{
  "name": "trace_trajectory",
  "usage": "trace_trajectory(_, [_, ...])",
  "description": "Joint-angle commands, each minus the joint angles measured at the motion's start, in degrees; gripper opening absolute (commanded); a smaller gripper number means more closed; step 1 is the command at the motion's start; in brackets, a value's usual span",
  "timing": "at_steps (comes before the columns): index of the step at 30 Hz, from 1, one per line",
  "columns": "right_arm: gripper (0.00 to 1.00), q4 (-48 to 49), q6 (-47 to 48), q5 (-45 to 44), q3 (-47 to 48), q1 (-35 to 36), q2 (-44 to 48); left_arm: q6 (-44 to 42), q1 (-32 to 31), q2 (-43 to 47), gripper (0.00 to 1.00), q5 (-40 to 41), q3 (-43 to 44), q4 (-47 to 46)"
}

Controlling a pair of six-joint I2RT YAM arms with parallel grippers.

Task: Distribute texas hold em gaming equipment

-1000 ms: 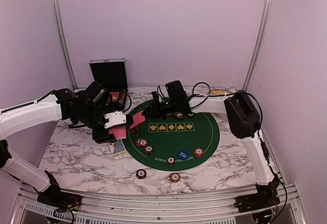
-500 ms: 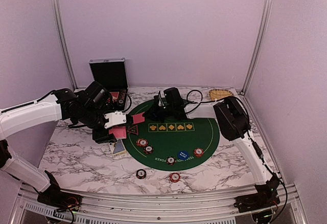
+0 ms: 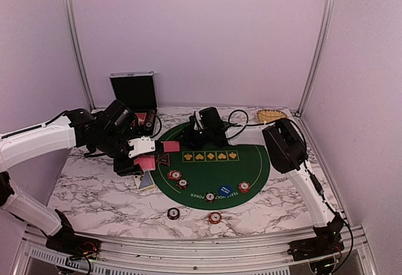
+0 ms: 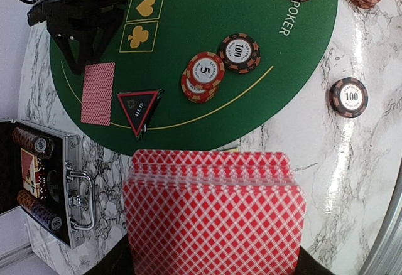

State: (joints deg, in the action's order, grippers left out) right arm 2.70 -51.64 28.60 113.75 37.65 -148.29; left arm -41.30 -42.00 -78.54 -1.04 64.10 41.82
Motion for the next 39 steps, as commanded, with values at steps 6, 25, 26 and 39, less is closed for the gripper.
trace_trajectory(6, [0.42, -6.76, 4.90, -0.73, -1.25, 2.66, 4.63, 0.17, -0.05, 2.19, 0.00, -0.80, -0.02, -0.34])
trace_trajectory(25, [0.79, -4.26, 7.57, 0.63, -21.10, 4.42, 28.22, 0.72, -0.15, 1.89, 0.00, -0.38, 0.42, -0.43])
trace_trajectory(26, [0.81, -3.81, 7.34, 1.30, -22.42, 4.69, 29.58, 0.70, -0.06, 1.76, 0.00, -0.28, 0.46, -0.43])
trace_trajectory(39, [0.94, 8.67, -0.33, 7.66, -35.63, 10.36, 36.04, 1.09, -0.11, 1.80, 0.00, -0.80, 0.85, -0.44])
